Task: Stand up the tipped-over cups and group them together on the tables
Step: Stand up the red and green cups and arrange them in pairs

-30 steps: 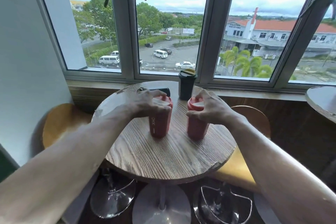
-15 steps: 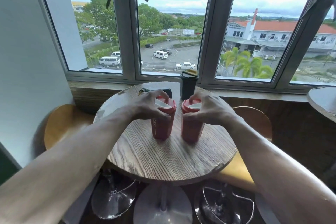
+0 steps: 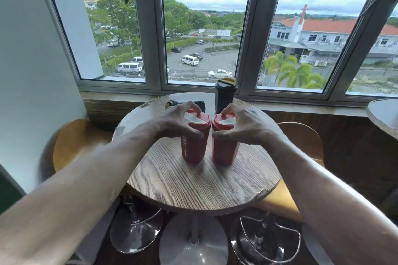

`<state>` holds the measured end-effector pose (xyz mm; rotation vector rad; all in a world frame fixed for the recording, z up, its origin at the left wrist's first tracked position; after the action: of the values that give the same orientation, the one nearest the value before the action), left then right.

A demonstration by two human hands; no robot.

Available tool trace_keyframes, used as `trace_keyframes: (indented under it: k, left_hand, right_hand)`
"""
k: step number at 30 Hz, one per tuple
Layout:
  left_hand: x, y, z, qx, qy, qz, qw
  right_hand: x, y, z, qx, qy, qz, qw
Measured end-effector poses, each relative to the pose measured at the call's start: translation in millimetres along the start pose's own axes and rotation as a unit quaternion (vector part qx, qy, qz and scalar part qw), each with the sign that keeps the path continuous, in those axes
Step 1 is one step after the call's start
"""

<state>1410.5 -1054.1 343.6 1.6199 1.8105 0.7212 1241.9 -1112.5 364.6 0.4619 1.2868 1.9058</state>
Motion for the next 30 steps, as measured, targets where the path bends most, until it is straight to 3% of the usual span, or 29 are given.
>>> trace_keyframes:
  k: [30]
  left_hand:
    - [-14.2,6.0,-1.0,-0.025,-0.072,0.019,0.997]
  right_hand:
    - [-1.8,-5.8,-4.0,-0.009,-0.02,0.023,0.999]
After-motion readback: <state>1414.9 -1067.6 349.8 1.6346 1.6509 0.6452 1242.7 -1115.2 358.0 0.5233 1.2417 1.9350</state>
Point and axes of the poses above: each hand's wrist, its own x-axis away from the middle knuckle, its own y-axis out of the back of the hand, z = x × y, the point moved 8 cm from there along -x, towards the middle knuckle, and after that the axes turned 3 degrees about -y, right-handed, at the moved point
